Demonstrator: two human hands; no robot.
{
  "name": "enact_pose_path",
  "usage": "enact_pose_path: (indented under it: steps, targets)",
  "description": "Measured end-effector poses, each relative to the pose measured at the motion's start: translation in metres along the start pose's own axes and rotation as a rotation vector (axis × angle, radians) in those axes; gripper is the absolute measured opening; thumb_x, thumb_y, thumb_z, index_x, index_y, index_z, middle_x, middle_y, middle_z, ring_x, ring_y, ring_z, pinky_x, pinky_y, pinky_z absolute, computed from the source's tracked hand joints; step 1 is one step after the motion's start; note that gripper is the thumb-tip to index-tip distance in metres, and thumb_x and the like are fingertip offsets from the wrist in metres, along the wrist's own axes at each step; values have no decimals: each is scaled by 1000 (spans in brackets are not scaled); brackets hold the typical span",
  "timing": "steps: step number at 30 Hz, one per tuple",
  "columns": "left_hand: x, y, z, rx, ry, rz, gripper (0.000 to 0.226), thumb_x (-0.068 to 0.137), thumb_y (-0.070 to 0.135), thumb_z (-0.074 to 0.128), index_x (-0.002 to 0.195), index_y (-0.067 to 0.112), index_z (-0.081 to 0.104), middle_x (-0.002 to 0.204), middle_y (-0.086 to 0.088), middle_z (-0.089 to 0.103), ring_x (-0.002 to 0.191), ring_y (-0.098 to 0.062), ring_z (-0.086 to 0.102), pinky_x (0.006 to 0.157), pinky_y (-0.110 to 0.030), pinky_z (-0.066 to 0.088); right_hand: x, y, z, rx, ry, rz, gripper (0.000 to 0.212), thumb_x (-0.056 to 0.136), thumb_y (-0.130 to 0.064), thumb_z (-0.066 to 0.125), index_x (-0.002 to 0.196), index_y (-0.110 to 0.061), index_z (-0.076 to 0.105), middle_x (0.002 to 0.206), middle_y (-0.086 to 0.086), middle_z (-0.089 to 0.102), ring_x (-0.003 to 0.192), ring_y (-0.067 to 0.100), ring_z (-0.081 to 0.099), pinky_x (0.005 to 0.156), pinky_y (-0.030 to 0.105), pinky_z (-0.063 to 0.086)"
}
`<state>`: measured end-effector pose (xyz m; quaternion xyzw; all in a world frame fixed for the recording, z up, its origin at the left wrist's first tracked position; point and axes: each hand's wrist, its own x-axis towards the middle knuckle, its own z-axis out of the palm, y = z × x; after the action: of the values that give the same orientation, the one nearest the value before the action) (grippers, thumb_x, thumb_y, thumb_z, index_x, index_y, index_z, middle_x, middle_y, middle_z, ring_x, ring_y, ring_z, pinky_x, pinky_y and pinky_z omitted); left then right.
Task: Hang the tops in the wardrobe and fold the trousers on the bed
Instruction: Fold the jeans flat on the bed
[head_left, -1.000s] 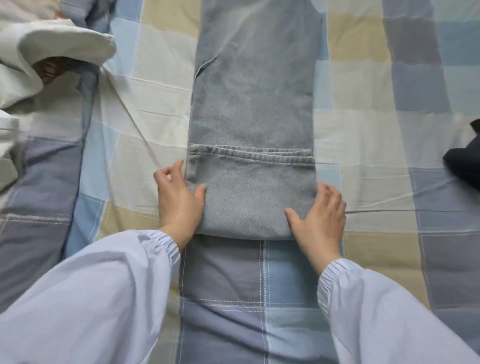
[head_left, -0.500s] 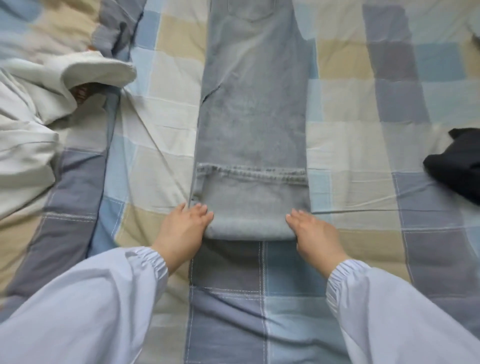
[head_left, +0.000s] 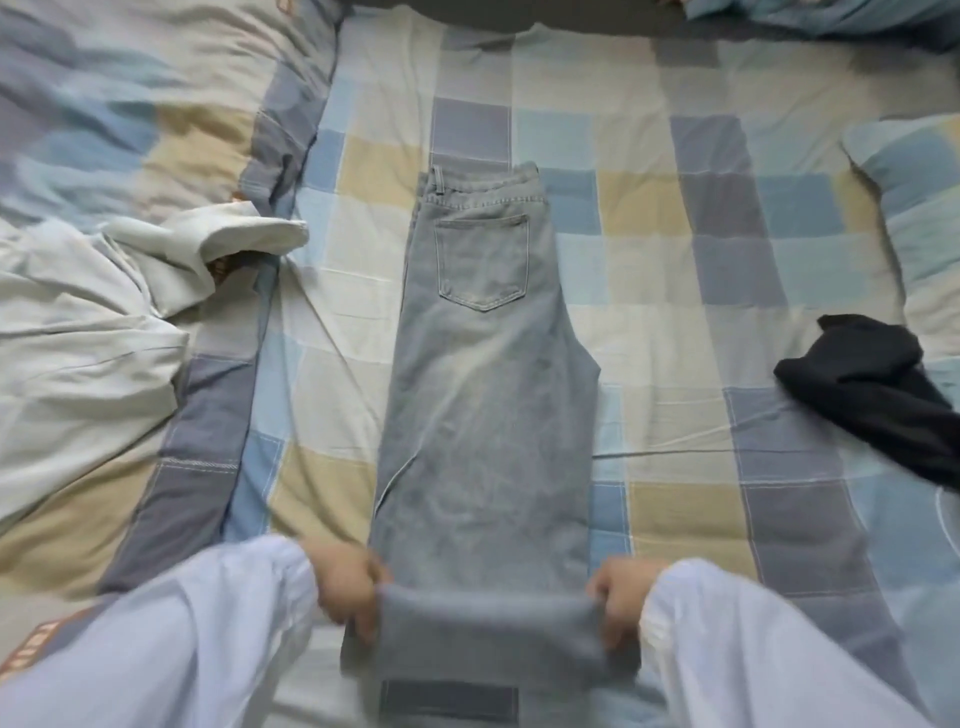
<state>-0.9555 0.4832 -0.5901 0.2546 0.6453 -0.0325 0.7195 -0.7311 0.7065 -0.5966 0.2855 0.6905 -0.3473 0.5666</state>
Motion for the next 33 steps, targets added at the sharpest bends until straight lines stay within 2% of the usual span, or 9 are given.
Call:
enact_pose_path:
  steps: [2, 4, 6, 9, 15, 23, 27, 31, 33]
  targets:
    - [12, -7, -24, -461, 224, 153, 25, 63, 12, 68, 84, 25, 67, 92, -7, 60, 83, -16, 58, 69, -23, 46, 12, 7, -24, 492, 294, -147, 24, 77, -11, 72, 93, -26, 62, 87, -5, 61, 83, 8, 56, 71, 18, 42]
    - [37, -16, -30, -782, 549, 241, 48, 69, 17, 72, 112, 27, 53, 103, -5, 59, 92, -18, 59, 72, -24, 47, 35, 12, -25, 959, 595, -151, 51, 80, -17, 72, 125, -22, 48, 109, 7, 60, 86, 13, 55, 75, 23, 43]
    - [59, -17, -13, -912, 638, 260, 68, 72, 21, 76, 129, 27, 40, 115, -3, 59, 101, -17, 60, 75, -25, 49, 62, 6, 3, 1041, 609, -25, 66, 82, -28, 70, 137, -20, 35, 119, 11, 58, 82, 14, 55, 72, 25, 43]
    - [92, -21, 28, -717, 870, 113, 64, 81, 24, 71, 136, 22, 37, 121, -4, 61, 109, -22, 59, 92, -33, 47, 90, -8, 50, 986, 774, 94, 57, 83, -31, 67, 131, -12, 43, 124, 7, 59, 107, 25, 57, 91, 33, 44]
    - [99, -17, 61, -573, 1147, 1, 43, 92, 29, 55, 129, 12, 42, 120, -12, 63, 109, -34, 58, 86, -38, 46, 83, -31, 71, 925, 1026, 306, 51, 92, -45, 48, 130, -11, 42, 119, 15, 61, 106, 35, 57, 85, 39, 42]
    - [103, -17, 42, -486, 934, -123, 40, 88, 35, 58, 121, 21, 42, 114, -8, 64, 105, -32, 59, 82, -36, 45, 90, -15, 42, 719, 645, 374, 55, 91, -47, 49, 125, -5, 40, 129, 15, 53, 119, 33, 50, 93, 36, 40]
    - [86, 6, 36, -577, 1059, -159, 70, 73, 13, 73, 134, 12, 37, 126, -18, 48, 116, -35, 47, 95, -42, 39, 84, -3, 0, 760, 716, 261, 46, 80, -42, 65, 114, -11, 58, 115, 6, 60, 109, 24, 57, 91, 28, 44]
    - [101, 50, 11, 56, 1328, 154, 63, 61, 16, 75, 120, 22, 53, 117, -9, 51, 108, -35, 50, 94, -54, 41, 96, 0, -49, 1018, 775, 128, 28, 88, -27, 61, 106, -5, 62, 103, 3, 63, 102, 20, 58, 89, 26, 40]
    - [117, 85, -16, 299, 1325, 238, 53, 59, 17, 71, 111, 25, 60, 119, -3, 55, 117, -29, 47, 106, -60, 25, 107, 2, -74, 1097, 836, 73, 18, 88, -24, 61, 92, -6, 65, 87, 2, 64, 91, 20, 60, 86, 28, 44]
